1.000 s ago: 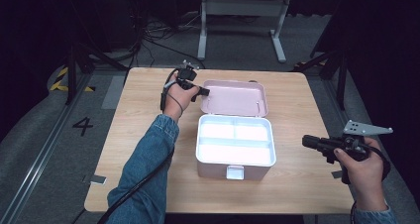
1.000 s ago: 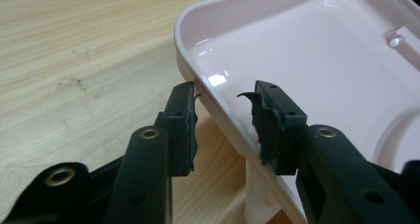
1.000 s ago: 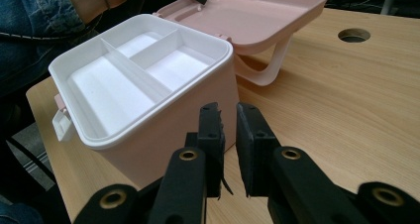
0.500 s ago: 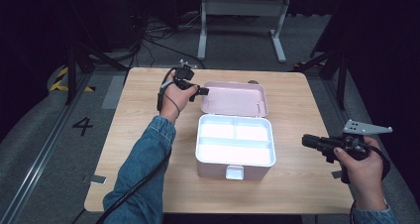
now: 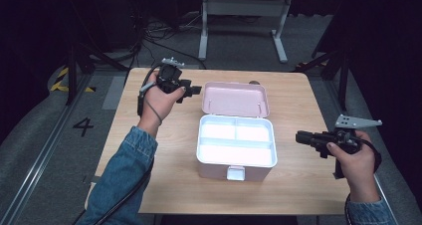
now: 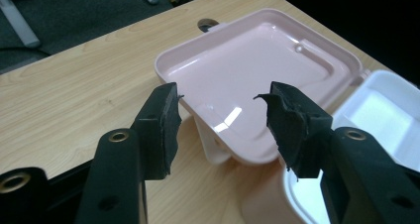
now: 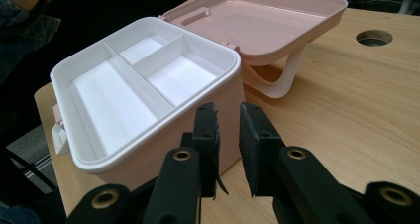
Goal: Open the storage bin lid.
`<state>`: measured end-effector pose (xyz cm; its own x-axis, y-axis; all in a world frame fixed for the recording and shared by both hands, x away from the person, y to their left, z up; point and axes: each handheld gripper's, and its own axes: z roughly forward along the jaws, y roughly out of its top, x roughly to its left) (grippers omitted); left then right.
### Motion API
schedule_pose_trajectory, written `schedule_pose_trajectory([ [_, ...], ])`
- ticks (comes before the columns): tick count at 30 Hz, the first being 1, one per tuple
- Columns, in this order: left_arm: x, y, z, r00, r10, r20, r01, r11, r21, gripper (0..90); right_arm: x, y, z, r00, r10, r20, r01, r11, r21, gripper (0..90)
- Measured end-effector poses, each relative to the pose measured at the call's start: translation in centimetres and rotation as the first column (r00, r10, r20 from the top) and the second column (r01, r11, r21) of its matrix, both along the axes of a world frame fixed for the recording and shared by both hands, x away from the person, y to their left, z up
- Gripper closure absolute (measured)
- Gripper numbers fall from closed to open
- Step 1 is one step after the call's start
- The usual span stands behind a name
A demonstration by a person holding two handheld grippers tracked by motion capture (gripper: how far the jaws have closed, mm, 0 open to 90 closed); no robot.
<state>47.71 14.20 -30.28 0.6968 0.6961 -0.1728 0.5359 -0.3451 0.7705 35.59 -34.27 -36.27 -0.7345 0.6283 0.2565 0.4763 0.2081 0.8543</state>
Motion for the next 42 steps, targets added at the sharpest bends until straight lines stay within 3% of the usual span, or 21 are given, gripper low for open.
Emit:
schedule_pose_trajectory([
  [1, 0.0, 0.0, 0.0, 1.0000, 0.000, 0.000, 0.000, 1.0000, 0.000, 46.9, 0.1, 0.1, 0.0, 1.0000, 0.002, 0.002, -0.002, 1.0000, -0.002, 78.4],
  [2, -1.3, 0.5, 0.5, 0.9998, -0.012, 0.014, 0.012, 0.9999, 0.006, 46.3, 0.3, 0.2, 0.0, 1.0000, 0.005, 0.002, -0.005, 1.0000, -0.002, 78.4],
  [3, -1.3, 0.5, 0.5, 0.9998, -0.012, 0.014, 0.012, 0.9999, 0.006, 46.1, 0.3, 0.2, 0.0, 1.0000, 0.005, 0.002, -0.005, 1.0000, -0.002, 78.4],
  [7, -4.6, 2.1, 1.4, 0.9986, -0.019, 0.049, 0.018, 0.9994, 0.029, 45.4, 1.1, 0.5, 0.2, 0.9999, 0.013, 0.003, -0.013, 0.9999, -0.005, 77.5],
  [8, -4.6, 2.1, 1.4, 0.9986, -0.019, 0.049, 0.018, 0.9994, 0.029, 45.2, 1.1, 0.5, 0.2, 0.9999, 0.013, 0.003, -0.013, 0.9999, -0.005, 77.5],
  [11, -6.6, 3.3, 1.7, 0.9981, -0.015, 0.061, 0.012, 0.9989, 0.045, 44.8, 1.7, 0.6, 0.2, 0.9999, 0.013, 0.001, -0.013, 0.9999, -0.010, 77.1],
  [16, -9.7, 5.2, 1.6, 0.9979, -0.004, 0.065, 0.000, 0.9977, 0.068, 43.3, 3.0, 0.6, 0.0, 0.9999, 0.009, -0.009, -0.009, 0.9998, -0.020, 76.2],
  [20, -10.8, 5.8, 1.3, 0.9980, 0.002, 0.063, -0.007, 0.9965, 0.084, 42.5, 3.6, 0.5, -0.3, 0.9996, 0.007, -0.028, -0.008, 0.9992, -0.038, 75.5],
  [21, -11.5, 6.2, 1.0, 0.9977, 0.011, 0.067, -0.019, 0.9939, 0.109, 42.1, 4.0, 0.4, -0.5, 0.9993, 0.001, -0.038, -0.004, 0.9983, -0.058, 74.6],
  [29, -13.6, 7.5, -1.5, 0.9994, 0.027, 0.021, -0.030, 0.9857, 0.166, 40.9, 5.1, -0.1, -1.5, 0.9971, -0.033, -0.069, 0.025, 0.9939, -0.107, 74.0],
  [33, -14.1, 8.4, -3.0, 0.9986, 0.051, -0.015, -0.048, 0.9835, 0.174, 40.6, 5.3, -0.4, -2.1, 0.9939, -0.074, -0.082, 0.060, 0.9846, -0.165, 73.3],
  [34, -14.1, 8.6, -3.3, 0.9986, 0.051, -0.011, -0.048, 0.9822, 0.182, 40.4, 5.3, -0.5, -2.2, 0.9930, -0.082, -0.085, 0.066, 0.9824, -0.174, 72.9],
  [42, -13.2, 9.8, -6.4, 0.9890, 0.105, -0.104, -0.076, 0.9636, 0.256, 37.7, 5.4, -1.4, -2.9, 0.9845, -0.149, -0.093, 0.121, 0.9586, -0.258, 72.2],
])
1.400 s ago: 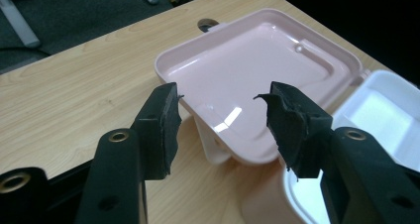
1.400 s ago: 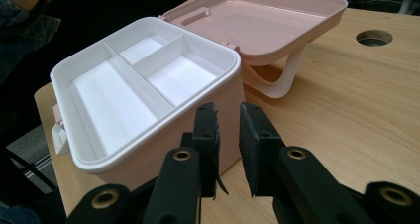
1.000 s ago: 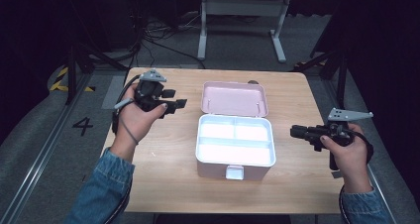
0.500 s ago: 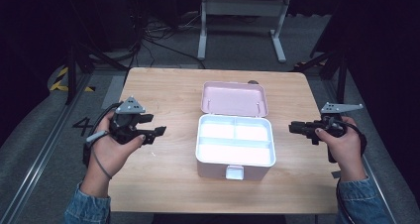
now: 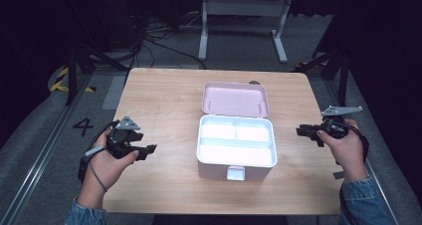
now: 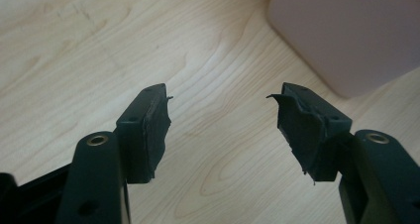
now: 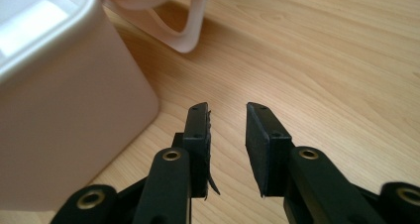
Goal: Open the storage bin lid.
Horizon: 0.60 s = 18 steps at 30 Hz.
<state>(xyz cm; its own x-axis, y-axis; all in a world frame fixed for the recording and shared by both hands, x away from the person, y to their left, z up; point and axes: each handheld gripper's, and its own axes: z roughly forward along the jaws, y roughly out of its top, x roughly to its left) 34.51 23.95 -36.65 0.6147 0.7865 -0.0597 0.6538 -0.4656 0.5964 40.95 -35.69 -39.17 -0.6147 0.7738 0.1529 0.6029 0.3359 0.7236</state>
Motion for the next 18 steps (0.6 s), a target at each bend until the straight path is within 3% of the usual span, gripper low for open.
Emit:
schedule_pose_trajectory([
  [4, 0.9, 0.7, -2.0, 0.9963, 0.017, -0.084, -0.010, 0.9967, 0.080, 35.5, 0.1, -0.3, -0.5, 0.9995, -0.021, -0.022, 0.020, 0.9988, -0.044, 71.9],
  [7, 1.2, 1.0, -3.1, 0.9918, 0.036, -0.122, -0.022, 0.9933, 0.114, 35.5, 0.1, -0.5, -0.8, 0.9987, -0.032, -0.039, 0.030, 0.9979, -0.057, 71.6],
  [11, 1.4, 1.4, -3.8, 0.9876, 0.050, -0.149, -0.033, 0.9933, 0.110, 35.4, 0.1, -0.7, -1.0, 0.9978, -0.041, -0.053, 0.038, 0.9970, -0.068, 70.6],
  [13, 1.4, 1.5, -3.9, 0.9879, 0.048, -0.147, -0.031, 0.9922, 0.121, 35.1, 0.1, -0.7, -1.1, 0.9976, -0.040, -0.056, 0.036, 0.9968, -0.071, 69.4],
  [18, 1.4, 1.7, -3.7, 0.9873, 0.055, -0.149, -0.041, 0.9942, 0.099, 34.2, -0.1, -0.5, -1.1, 0.9976, -0.041, -0.055, 0.038, 0.9975, -0.060, 63.0],
])
